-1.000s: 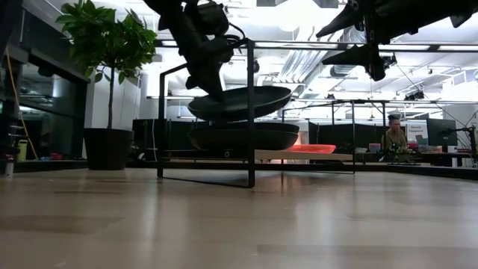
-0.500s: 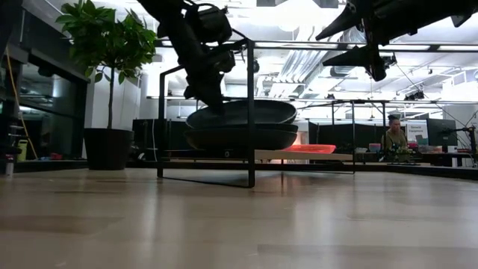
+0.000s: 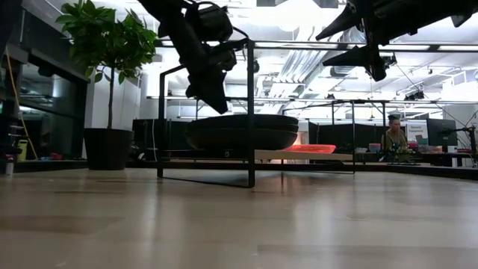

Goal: Place and stack plates onto a shelf
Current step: Return to Home Position

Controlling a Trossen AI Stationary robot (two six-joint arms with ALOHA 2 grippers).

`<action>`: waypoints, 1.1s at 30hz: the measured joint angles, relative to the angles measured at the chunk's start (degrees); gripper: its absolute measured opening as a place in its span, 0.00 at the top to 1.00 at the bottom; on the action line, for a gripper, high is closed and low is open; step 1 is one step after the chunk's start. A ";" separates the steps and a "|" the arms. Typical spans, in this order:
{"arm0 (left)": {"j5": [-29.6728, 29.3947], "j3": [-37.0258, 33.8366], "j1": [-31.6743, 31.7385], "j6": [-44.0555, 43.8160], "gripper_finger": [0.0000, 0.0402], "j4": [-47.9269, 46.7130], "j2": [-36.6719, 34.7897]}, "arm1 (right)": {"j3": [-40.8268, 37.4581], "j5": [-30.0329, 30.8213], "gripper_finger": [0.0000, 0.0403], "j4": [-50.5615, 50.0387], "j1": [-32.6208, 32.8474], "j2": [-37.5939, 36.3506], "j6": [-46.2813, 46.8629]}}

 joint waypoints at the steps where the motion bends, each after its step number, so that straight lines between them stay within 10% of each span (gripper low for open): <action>1: 0.00 0.00 -0.01 0.00 0.82 0.03 0.00 | 0.00 0.00 0.42 0.00 0.00 0.00 0.00; 22: 5.61 5.43 1.77 -4.04 0.65 13.81 -15.38 | 0.00 -0.06 0.42 0.00 0.00 -0.02 -1.51; 33: 3.66 -10.41 -9.56 -5.81 0.70 32.75 -32.95 | 0.00 -0.50 0.42 0.02 0.00 -0.02 -1.36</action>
